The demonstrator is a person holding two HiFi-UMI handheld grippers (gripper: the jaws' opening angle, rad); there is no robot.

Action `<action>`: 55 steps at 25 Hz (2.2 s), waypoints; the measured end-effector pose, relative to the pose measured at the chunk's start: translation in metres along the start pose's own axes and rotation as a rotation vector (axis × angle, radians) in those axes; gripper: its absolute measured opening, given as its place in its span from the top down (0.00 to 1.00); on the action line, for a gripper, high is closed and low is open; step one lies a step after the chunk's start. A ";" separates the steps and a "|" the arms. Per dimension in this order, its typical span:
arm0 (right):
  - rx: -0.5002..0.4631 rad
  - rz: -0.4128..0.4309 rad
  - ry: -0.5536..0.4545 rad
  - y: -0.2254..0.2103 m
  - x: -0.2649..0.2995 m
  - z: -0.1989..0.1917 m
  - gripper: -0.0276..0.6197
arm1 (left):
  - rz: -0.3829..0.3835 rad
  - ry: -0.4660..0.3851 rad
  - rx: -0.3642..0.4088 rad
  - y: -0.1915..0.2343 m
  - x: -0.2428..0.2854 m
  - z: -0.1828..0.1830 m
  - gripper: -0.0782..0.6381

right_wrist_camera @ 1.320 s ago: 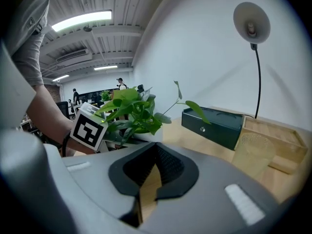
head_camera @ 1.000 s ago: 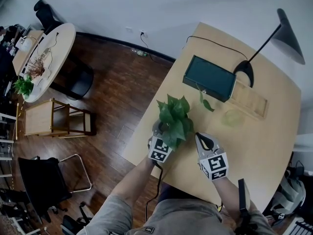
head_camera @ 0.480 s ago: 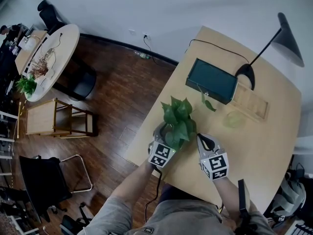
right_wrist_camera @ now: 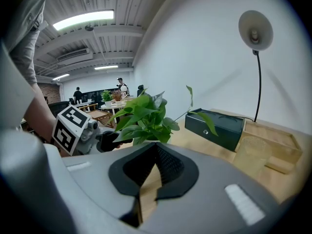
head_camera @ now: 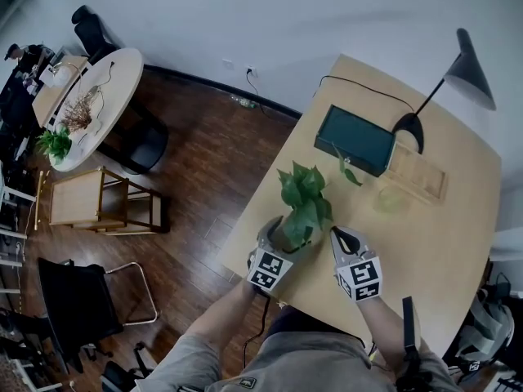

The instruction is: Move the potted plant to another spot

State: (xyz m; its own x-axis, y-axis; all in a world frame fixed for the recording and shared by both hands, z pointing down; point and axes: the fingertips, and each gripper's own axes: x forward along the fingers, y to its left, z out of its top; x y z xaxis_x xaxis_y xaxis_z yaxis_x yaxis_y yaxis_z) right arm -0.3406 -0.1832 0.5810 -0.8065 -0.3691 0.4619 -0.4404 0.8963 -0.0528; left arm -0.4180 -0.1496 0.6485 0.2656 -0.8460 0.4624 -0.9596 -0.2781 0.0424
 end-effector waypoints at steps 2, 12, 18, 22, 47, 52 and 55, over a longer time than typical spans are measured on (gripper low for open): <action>0.001 -0.010 -0.005 0.002 -0.006 0.002 0.95 | -0.008 -0.005 0.002 -0.005 -0.008 0.003 0.28; -0.014 -0.057 -0.061 0.018 -0.042 0.023 0.95 | -0.046 -0.068 0.011 -0.045 -0.051 0.028 0.51; -0.021 -0.085 -0.097 0.029 -0.070 0.034 0.95 | -0.039 -0.162 -0.008 -0.063 -0.074 0.064 0.76; -0.021 -0.131 -0.123 0.032 -0.085 0.038 0.95 | -0.066 -0.235 0.001 -0.074 -0.082 0.094 0.89; -0.056 -0.230 -0.192 0.057 -0.171 0.046 0.95 | -0.264 -0.370 0.061 -0.172 -0.115 0.160 0.89; -0.047 -0.229 -0.194 0.045 -0.207 0.024 0.95 | -0.247 -0.363 0.048 -0.207 -0.107 0.159 0.89; -0.029 -0.231 -0.182 0.035 -0.244 -0.001 0.95 | -0.244 -0.363 0.011 -0.245 -0.102 0.156 0.89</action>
State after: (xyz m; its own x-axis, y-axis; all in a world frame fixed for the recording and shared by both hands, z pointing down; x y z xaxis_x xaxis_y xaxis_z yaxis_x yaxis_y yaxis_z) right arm -0.1583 -0.0615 0.4673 -0.7448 -0.5999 0.2923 -0.6113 0.7890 0.0614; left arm -0.1958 -0.0667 0.4525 0.5015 -0.8596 0.0984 -0.8643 -0.4926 0.1014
